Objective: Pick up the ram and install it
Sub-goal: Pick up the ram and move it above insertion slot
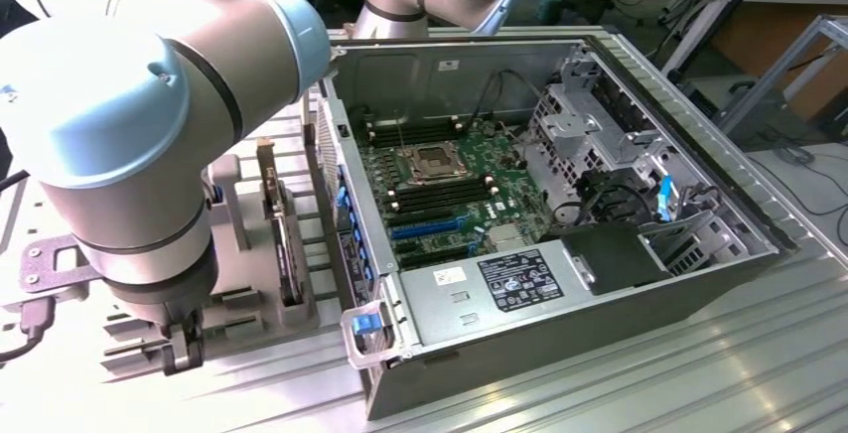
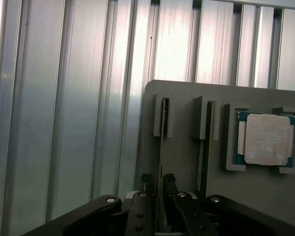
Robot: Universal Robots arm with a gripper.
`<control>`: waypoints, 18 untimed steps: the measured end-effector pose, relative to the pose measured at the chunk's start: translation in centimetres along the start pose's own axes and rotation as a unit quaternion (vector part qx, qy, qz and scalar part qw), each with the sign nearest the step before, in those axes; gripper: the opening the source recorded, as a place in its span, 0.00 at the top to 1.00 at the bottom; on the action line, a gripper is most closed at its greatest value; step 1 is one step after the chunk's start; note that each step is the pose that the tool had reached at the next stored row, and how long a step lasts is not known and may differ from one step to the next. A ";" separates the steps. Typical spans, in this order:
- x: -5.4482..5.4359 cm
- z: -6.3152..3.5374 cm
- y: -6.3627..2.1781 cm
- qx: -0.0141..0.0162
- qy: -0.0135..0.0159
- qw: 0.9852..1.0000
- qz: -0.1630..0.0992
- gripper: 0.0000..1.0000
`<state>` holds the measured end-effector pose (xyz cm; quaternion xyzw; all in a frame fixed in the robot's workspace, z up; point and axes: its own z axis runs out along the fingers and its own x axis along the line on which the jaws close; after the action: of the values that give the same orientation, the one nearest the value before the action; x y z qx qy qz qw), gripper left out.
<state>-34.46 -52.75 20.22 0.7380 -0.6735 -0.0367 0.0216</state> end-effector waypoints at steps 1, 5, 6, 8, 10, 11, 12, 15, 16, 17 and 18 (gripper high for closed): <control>0.0 0.00 0.00 0.000 0.000 1.000 0.000 0.78; 0.0 0.02 0.01 0.000 0.000 1.000 0.000 0.85; 0.0 0.03 0.00 0.000 0.000 1.000 0.000 0.85; 0.0 0.04 0.00 0.000 0.000 1.000 0.000 0.85; 0.0 0.04 0.00 0.000 0.000 1.000 0.000 0.85; 0.0 0.04 0.00 0.000 0.000 1.000 0.000 0.85; 0.0 -0.37 0.03 0.000 0.000 1.000 0.000 0.85; 0.0 -1.88 0.16 0.000 0.000 1.000 0.000 0.85; 0.0 -2.35 0.19 0.000 0.000 1.000 0.000 0.85; 0.0 -2.77 0.23 0.000 0.000 1.000 0.000 0.85; -0.1 -3.26 0.27 0.000 0.000 1.000 0.000 0.85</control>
<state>-34.46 -52.78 23.50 0.7380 -0.6735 -0.0366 0.0216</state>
